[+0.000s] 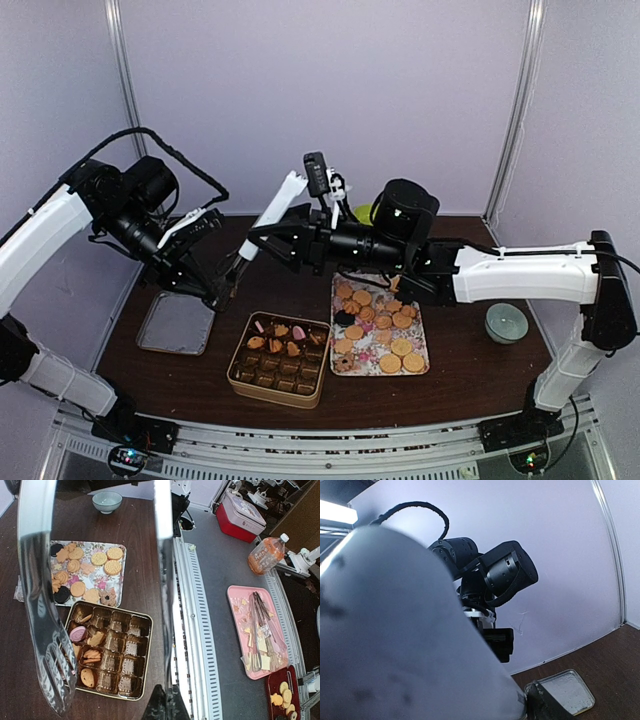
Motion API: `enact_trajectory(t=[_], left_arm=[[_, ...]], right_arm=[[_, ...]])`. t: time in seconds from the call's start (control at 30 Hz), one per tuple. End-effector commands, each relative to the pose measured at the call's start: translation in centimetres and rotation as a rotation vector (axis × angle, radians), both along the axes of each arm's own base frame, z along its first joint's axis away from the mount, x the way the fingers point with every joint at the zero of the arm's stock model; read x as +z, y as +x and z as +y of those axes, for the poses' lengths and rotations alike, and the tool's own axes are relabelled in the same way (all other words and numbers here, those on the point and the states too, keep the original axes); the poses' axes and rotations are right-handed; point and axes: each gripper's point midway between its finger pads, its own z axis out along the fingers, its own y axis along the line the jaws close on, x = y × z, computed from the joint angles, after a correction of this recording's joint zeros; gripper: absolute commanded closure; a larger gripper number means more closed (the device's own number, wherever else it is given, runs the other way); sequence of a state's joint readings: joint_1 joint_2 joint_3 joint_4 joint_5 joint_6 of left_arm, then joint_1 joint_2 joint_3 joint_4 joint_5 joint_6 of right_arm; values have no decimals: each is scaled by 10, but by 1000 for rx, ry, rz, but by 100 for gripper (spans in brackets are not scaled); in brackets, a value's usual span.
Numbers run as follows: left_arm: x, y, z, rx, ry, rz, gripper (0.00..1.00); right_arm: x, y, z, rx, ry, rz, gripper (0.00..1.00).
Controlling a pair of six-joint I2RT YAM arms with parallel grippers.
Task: Pack the cookies
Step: Pass from the left arm to the right
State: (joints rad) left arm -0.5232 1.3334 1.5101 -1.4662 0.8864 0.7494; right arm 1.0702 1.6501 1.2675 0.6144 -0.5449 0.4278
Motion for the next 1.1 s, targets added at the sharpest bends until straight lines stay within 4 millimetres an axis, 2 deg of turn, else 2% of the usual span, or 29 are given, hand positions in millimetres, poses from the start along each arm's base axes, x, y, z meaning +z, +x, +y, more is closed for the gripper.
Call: enact_trajectory(t=[0.0, 0.17, 0.33, 0.43, 0.5, 0.63, 0.73, 0.93, 1.07], left_arm=[[3, 1, -2, -7, -26, -12, 100], [-1, 1, 1, -11, -8, -16, 100], [-4, -1, 1, -14, -3, -10, 100], [-5, 0, 2, -15, 0, -11, 100], [-5, 0, 1, -15, -1, -11, 100], [-6, -1, 2, -17, 2, -7, 100], [-6, -1, 3, -17, 3, -13, 100], [-9, -3, 5, -24, 18, -9, 100], [-13, -4, 6, -39, 33, 2, 100]], right_arm=[[26, -6, -6, 2, -5, -45, 45], [19, -11, -8, 88, -70, -21, 43], [11, -10, -16, 65, -129, -47, 29], [16, -8, -24, 33, -127, -71, 21], [20, -4, -28, 4, -125, -80, 19], [29, 0, -33, -9, -98, -84, 18], [27, -3, -29, 18, -122, -87, 19], [10, -9, -21, 87, -204, -86, 28], [9, -12, -16, 127, -228, -85, 35]])
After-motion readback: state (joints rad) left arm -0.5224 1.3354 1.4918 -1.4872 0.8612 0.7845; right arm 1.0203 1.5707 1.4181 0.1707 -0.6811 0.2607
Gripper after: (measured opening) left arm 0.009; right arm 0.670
